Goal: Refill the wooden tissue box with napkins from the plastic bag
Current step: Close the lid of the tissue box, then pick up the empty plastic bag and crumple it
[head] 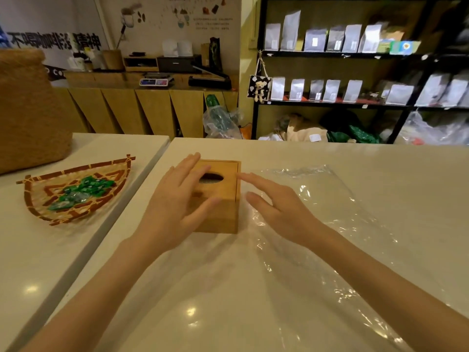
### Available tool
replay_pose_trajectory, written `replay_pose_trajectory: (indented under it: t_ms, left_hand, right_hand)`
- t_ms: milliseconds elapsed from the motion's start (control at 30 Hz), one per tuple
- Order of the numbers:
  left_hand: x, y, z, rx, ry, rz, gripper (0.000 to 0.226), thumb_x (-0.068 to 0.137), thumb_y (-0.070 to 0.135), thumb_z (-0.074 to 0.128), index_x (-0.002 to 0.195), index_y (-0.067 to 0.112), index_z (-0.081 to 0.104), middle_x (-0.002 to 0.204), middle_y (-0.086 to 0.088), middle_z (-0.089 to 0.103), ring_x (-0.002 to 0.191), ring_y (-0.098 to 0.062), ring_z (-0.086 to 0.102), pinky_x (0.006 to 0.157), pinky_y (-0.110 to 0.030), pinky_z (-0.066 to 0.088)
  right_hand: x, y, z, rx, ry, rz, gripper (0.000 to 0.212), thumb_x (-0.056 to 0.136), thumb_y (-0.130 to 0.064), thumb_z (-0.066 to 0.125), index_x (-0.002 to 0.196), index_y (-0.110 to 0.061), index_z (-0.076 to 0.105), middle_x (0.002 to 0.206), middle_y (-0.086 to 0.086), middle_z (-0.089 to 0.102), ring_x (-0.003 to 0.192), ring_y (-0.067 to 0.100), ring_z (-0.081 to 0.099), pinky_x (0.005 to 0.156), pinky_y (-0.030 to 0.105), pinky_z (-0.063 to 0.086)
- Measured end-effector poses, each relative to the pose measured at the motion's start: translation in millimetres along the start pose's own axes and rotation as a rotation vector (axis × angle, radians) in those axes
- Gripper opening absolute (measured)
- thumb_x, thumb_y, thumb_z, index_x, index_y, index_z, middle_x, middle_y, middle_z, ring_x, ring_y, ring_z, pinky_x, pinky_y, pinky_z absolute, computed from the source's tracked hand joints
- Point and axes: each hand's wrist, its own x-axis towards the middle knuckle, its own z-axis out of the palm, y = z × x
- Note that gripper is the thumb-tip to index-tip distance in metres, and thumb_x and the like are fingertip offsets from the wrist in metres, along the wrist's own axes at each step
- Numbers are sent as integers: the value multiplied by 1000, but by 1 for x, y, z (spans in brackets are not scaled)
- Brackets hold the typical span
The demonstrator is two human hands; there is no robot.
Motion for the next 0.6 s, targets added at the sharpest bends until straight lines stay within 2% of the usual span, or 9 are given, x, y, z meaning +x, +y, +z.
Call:
replay_pose_trajectory:
  t_ms: [33,100,167,200,267,333,367,500,600]
  left_hand:
    - [-2,15,4,13,49,53,51,85,47,44,129,22,45,142,2,40,129,-11,33,107,-29,23]
    - [-8,45,16,-14,67,157,41,85,38,45,114,13,59,124,-5,59,114,-12,50,98,-17,29]
    - [-19,70,35,-54,-13,231,38,85,37,44,107,11,63,120,-6,62,109,-16,57,92,-17,37]
    - [-24,80,45,-70,-102,218,42,86,40,44,113,12,60,128,-6,57,116,-18,54,94,-20,36]
    - [-31,88,66,-96,-298,103,56,90,46,38,135,12,37,149,-3,31,137,-17,29,106,-21,20]
    - [-28,88,85,6,-498,-53,66,92,47,30,143,9,13,156,-9,5,143,-18,3,113,-25,6]
    - [-23,89,92,57,-545,-104,67,93,46,28,143,6,10,156,-14,0,143,-22,-2,114,-28,3]
    - [-8,84,116,208,-531,-197,68,94,44,28,141,-1,9,153,-26,-2,142,-34,-5,116,-38,3]
    - [0,81,125,194,-539,-276,68,91,46,33,142,7,10,151,-29,-3,141,-37,-7,114,-42,5]
  right_hand:
    - [-7,6,-12,-29,53,13,38,96,-20,44,133,-26,46,138,-5,50,124,6,42,99,14,29]
    - [-23,26,-36,-143,148,80,34,94,-19,48,128,-23,51,134,-4,54,118,11,49,96,19,31]
    - [-40,52,-58,-227,183,233,33,93,-22,49,126,-20,52,132,-1,55,100,16,55,91,25,36]
    - [-50,66,-67,-265,182,333,34,93,-23,49,126,-19,51,132,1,55,95,18,55,89,28,37]
    - [-69,91,-80,-350,175,531,37,93,-27,49,128,-13,50,133,8,54,106,26,54,93,34,38]
    - [-85,111,-87,-452,153,655,39,92,-31,48,121,-4,51,129,16,54,116,32,49,95,39,39]
    - [-91,118,-88,-514,140,697,41,91,-34,48,116,-1,51,127,18,54,119,33,46,96,41,38]
    - [-101,136,-87,-624,135,821,59,88,-51,44,118,0,50,133,15,48,132,30,31,109,48,25]
    - [-102,139,-86,-596,197,796,51,86,-48,47,112,-5,55,127,12,52,128,29,35,107,48,27]
